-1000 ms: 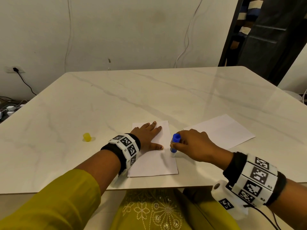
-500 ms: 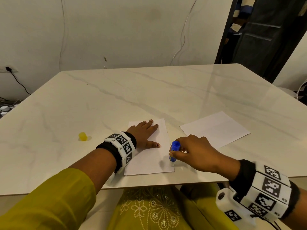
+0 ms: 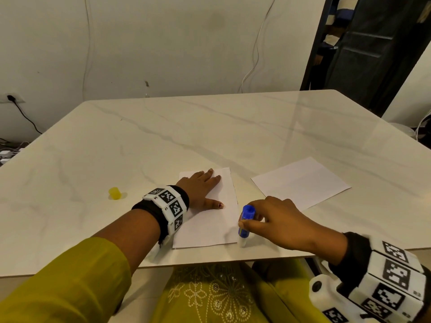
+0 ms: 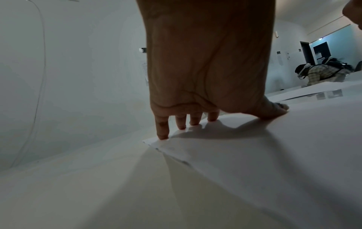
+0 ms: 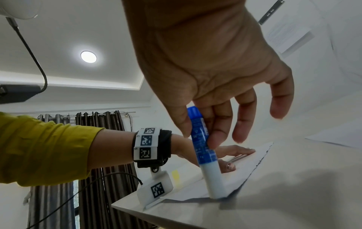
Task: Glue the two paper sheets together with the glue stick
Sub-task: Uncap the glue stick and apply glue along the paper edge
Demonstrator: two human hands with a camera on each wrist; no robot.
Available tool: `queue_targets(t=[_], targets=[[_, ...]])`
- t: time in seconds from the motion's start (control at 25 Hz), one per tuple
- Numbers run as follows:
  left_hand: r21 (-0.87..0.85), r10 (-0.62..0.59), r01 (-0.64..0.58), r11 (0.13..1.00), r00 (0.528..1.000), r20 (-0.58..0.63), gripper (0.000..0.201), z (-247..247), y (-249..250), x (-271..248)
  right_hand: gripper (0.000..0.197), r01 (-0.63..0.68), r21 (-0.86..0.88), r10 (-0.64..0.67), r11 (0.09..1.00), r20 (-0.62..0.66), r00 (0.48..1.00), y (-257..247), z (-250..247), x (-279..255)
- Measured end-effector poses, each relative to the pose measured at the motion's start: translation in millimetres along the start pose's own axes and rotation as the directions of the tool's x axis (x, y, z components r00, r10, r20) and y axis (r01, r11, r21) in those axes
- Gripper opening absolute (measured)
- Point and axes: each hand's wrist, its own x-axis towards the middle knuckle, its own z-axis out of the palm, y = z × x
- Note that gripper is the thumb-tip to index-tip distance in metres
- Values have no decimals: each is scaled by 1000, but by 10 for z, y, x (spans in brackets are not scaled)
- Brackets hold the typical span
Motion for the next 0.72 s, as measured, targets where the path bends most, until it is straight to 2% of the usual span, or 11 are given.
queue_targets(t=[0.12, 0.24, 0.36, 0.48, 0.52, 0.56, 0.6, 0.64, 0.68, 0.72], targets=[[-33, -105, 103, 994, 993, -45, 88, 30, -36, -12, 34, 31, 273, 13, 962, -156, 988, 59, -122, 7], [-115, -302, 288, 951, 945, -127, 90, 27, -25, -79, 28, 52, 506, 119, 861, -300, 947, 187, -271, 96], [-143, -367, 348, 927, 918, -147, 78, -37, 26, -193, 24, 25, 630, 219, 776, -307, 926, 313, -347, 277], [-70, -381, 375, 924, 895, -232, 74, -96, 74, -288, 26, -5, 643, 266, 766, -309, 913, 428, -356, 498], [-31, -334, 340, 940, 896, -294, 74, -103, 78, -284, 25, -14, 635, 273, 772, -311, 910, 458, -354, 572], [19, -227, 248, 969, 912, -342, 74, -102, 83, -257, 26, -28, 622, 280, 783, -312, 908, 482, -355, 649], [66, -70, 97, 993, 942, -328, 74, -99, 96, -227, 29, -46, 601, 288, 798, -314, 904, 502, -353, 726], [85, 97, -77, 993, 961, -258, 74, -95, 122, -199, 34, -69, 570, 297, 819, -317, 901, 518, -351, 797], [70, 220, -211, 975, 961, -165, 75, -97, 171, -185, 37, -90, 537, 302, 839, -321, 897, 531, -345, 861], [42, 282, -279, 959, 956, -77, 76, -89, 216, -171, 40, -108, 509, 306, 854, -324, 895, 542, -338, 920]])
